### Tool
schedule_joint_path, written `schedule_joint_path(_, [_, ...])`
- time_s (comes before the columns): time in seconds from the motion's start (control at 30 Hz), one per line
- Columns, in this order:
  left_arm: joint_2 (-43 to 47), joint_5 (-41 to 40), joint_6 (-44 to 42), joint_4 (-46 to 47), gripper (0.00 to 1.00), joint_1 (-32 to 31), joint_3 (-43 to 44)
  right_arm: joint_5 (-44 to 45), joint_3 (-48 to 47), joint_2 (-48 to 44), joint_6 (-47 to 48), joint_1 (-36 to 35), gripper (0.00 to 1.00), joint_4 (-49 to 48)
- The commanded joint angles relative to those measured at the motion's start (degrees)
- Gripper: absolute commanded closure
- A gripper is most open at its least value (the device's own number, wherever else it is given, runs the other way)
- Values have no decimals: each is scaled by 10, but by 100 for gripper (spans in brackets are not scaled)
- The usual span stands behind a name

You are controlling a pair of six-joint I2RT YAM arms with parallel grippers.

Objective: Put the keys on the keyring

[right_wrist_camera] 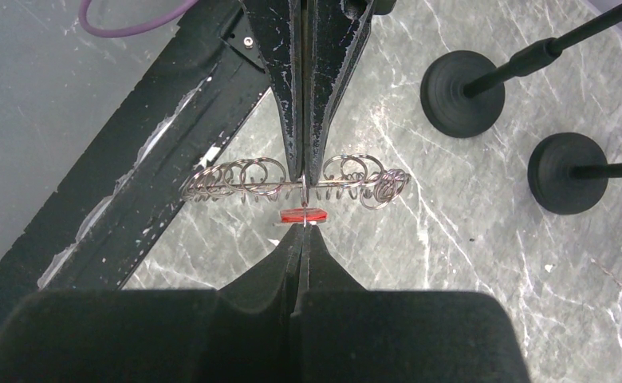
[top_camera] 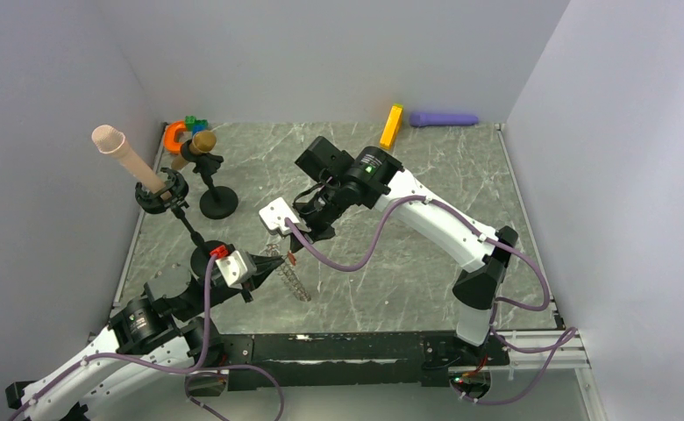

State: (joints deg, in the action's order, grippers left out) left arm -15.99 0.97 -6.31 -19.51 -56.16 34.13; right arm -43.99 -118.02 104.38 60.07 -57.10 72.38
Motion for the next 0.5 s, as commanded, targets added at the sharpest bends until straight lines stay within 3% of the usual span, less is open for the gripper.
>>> schedule_joint_path(0.0, [-7,-8,6,62,100,2,6,-27,-5,-1,9,-7,100,-8])
schedule_joint_path(0.47, [-13,-8,3,84,100,1,1,-36,2,-2,5,-15,100,-9])
